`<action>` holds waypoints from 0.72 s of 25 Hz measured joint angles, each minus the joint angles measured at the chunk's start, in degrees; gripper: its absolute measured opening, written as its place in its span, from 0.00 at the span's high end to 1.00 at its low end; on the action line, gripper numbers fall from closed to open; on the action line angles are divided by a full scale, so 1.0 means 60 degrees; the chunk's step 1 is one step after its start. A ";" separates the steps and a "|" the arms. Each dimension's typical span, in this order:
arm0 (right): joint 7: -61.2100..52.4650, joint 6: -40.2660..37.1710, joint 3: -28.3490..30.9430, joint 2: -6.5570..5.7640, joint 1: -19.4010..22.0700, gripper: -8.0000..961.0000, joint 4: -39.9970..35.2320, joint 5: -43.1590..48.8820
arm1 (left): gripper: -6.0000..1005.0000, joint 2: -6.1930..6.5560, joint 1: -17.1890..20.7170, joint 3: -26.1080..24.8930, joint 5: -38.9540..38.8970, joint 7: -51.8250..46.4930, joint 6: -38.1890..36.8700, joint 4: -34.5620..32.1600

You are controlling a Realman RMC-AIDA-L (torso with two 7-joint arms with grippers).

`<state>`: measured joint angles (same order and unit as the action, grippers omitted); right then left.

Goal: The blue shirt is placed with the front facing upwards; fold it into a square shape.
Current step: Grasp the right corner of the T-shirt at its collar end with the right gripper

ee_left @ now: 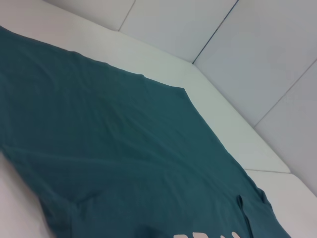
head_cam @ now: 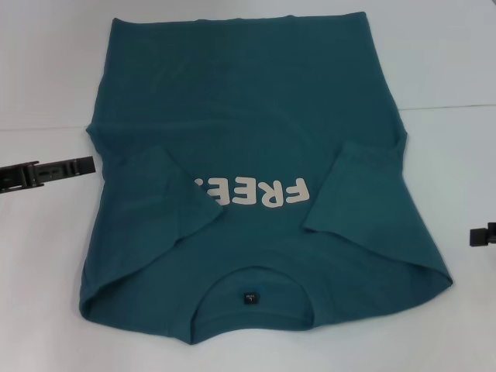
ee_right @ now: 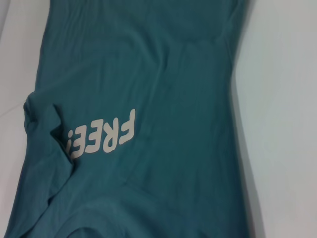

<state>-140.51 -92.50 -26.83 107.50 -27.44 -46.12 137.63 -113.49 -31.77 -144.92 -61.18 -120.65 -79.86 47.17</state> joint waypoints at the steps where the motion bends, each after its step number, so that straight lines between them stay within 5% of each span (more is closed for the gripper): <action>1: 0.0008 0.0066 -0.0028 -0.0012 -0.0017 0.07 0.0128 0.0000 | 0.09 -0.0002 0.0001 0.0011 0.0000 0.0005 0.0015 -0.0004; 18: -0.0165 0.1051 -0.0849 0.0119 -0.0321 0.08 0.1030 0.0001 | 0.09 -0.0058 -0.0054 0.0048 0.0002 0.0124 0.0053 -0.0012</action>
<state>-141.50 -86.19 -31.92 108.22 -29.36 -39.93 137.64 -113.83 -32.09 -144.63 -61.17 -119.90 -79.54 47.10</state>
